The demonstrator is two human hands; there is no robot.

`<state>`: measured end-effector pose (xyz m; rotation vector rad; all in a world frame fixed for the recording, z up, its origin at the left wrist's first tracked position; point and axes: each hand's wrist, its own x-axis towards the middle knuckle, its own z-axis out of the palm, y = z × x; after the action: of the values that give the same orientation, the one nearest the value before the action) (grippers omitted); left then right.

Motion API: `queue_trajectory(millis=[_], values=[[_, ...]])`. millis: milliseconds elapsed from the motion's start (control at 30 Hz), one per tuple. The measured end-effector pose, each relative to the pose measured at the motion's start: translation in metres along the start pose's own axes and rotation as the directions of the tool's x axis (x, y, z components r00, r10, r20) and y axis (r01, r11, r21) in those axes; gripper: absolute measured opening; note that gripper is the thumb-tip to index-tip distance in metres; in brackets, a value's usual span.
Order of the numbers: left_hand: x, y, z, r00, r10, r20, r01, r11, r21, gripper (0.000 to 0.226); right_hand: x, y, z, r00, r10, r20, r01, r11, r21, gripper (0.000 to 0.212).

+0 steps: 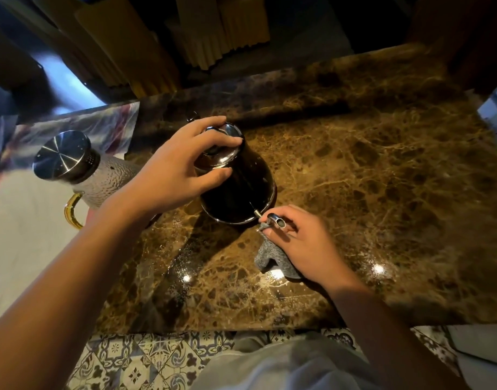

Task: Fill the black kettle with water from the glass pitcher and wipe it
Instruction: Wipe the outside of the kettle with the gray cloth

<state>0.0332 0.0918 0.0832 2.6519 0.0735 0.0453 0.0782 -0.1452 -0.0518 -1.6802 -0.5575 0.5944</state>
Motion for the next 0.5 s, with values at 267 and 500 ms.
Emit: queue_trajectory(millis=[267, 500], values=[[0.0, 0.002, 0.003, 0.999, -0.039, -0.03, 0.034, 0.987, -0.157, 0.037, 0.004, 0.001, 0.007, 0.998, 0.021, 0.056, -0.025, 0.997, 0.078, 0.017], [0.007, 0.003, 0.01, 0.995, -0.046, -0.084, 0.039, 0.996, -0.076, 0.045, 0.005, 0.004, 0.012, 0.998, 0.032, 0.057, -0.036, 0.996, 0.08, 0.018]])
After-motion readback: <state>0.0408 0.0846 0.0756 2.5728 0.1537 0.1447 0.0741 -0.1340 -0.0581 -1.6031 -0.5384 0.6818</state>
